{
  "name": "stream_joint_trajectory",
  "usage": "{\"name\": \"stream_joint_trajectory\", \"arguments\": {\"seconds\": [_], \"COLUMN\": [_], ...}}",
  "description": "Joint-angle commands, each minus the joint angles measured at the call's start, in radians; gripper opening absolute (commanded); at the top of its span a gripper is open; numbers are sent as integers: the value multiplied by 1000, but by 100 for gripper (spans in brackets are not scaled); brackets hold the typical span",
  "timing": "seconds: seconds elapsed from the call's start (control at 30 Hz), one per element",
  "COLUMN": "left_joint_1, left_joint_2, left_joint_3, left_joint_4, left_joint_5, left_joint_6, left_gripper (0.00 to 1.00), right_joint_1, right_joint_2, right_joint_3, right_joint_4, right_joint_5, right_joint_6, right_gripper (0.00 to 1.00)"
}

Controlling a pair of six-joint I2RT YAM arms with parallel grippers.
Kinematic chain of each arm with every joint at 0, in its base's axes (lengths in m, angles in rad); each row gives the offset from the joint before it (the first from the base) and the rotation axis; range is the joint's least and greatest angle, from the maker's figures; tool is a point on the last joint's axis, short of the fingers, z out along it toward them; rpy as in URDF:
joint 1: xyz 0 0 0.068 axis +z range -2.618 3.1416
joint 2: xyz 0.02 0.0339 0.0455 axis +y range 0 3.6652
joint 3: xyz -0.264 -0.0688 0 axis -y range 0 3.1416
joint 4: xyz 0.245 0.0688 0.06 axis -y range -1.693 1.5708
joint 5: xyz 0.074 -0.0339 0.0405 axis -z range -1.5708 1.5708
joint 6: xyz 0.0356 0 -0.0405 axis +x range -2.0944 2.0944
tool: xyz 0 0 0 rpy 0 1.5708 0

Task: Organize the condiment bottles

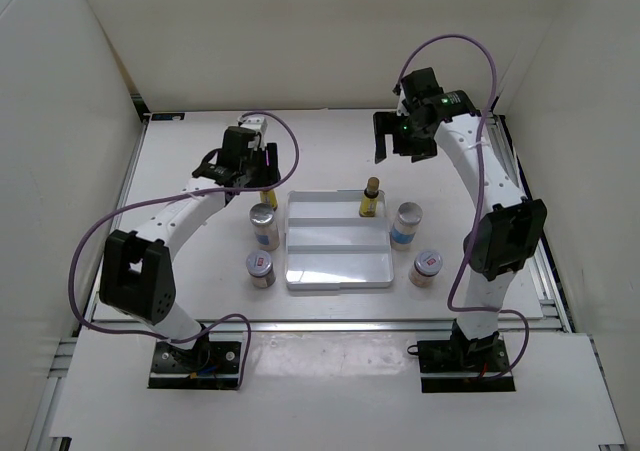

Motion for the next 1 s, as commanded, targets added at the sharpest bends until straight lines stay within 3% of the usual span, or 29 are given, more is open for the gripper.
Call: {"name": "stream_joint_trajectory", "arguments": {"seconds": [0.0,0.3,0.63,0.97], "left_joint_1": [-3,-3,-3,-3], "left_joint_2": [-6,-6,-17,-57], "left_joint_3": [-25,-14,58,73], "left_joint_4": [5,-7,-26,-35], "left_joint_5": [32,-8,-52,-103], "left_joint_6": [-21,12,64,100], "left_gripper": [72,57,27,17], "right_joint_1": [-17,-26,-26,-26], "right_joint_2": [-15,-15,-24,-53], "right_joint_3": [45,26,17,-2], "right_joint_4": [-10,-10,-10,-10], "right_joint_5": [-20,-29,-29,-20], "right_joint_6": [-4,-4,-4,-4], "right_gripper": [100,100,100,100]}}
